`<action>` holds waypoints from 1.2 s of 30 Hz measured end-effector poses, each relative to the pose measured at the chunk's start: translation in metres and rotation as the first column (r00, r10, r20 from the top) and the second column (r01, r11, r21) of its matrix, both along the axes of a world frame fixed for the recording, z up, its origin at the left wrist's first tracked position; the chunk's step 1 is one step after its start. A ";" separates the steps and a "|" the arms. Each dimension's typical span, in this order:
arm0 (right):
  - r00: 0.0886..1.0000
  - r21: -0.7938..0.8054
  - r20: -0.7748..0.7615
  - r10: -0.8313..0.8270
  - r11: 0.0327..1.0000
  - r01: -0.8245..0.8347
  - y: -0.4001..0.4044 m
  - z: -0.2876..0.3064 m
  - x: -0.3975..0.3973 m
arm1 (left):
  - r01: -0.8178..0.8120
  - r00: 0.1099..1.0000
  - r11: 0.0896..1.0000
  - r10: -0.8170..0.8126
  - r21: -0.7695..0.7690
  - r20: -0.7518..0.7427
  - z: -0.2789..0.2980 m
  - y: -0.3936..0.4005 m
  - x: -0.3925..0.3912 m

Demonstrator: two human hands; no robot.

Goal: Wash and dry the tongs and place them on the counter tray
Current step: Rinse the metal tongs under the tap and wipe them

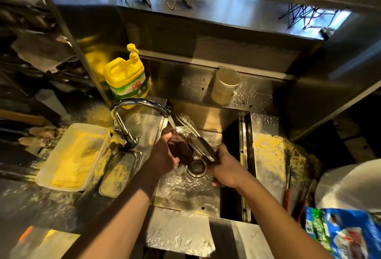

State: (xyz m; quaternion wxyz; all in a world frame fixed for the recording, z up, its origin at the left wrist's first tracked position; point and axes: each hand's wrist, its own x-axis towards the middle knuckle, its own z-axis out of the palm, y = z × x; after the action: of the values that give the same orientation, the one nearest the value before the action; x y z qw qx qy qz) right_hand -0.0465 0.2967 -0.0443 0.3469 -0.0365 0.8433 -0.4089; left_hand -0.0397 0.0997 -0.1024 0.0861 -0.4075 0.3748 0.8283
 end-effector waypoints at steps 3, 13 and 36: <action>0.998 0.031 0.029 0.050 0.998 -0.051 -0.003 0.003 0.004 | -0.011 1.000 0.999 0.011 0.043 0.002 0.002 0.004 -0.003; 0.997 -0.004 0.043 -0.066 0.998 0.066 -0.010 0.009 0.034 | 0.025 0.994 0.983 -0.005 -0.181 0.109 -0.008 0.005 -0.024; 0.999 0.080 -0.027 -0.029 0.996 0.031 -0.023 0.008 0.031 | -0.001 0.998 0.985 0.013 -0.172 0.064 -0.003 0.004 -0.039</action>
State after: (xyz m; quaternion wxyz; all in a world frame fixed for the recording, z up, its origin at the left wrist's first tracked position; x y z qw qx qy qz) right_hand -0.0152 0.2735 -0.0366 0.3310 -0.0150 0.8638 -0.3795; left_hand -0.0787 0.1034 -0.1054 0.0597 -0.4414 0.4405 0.7794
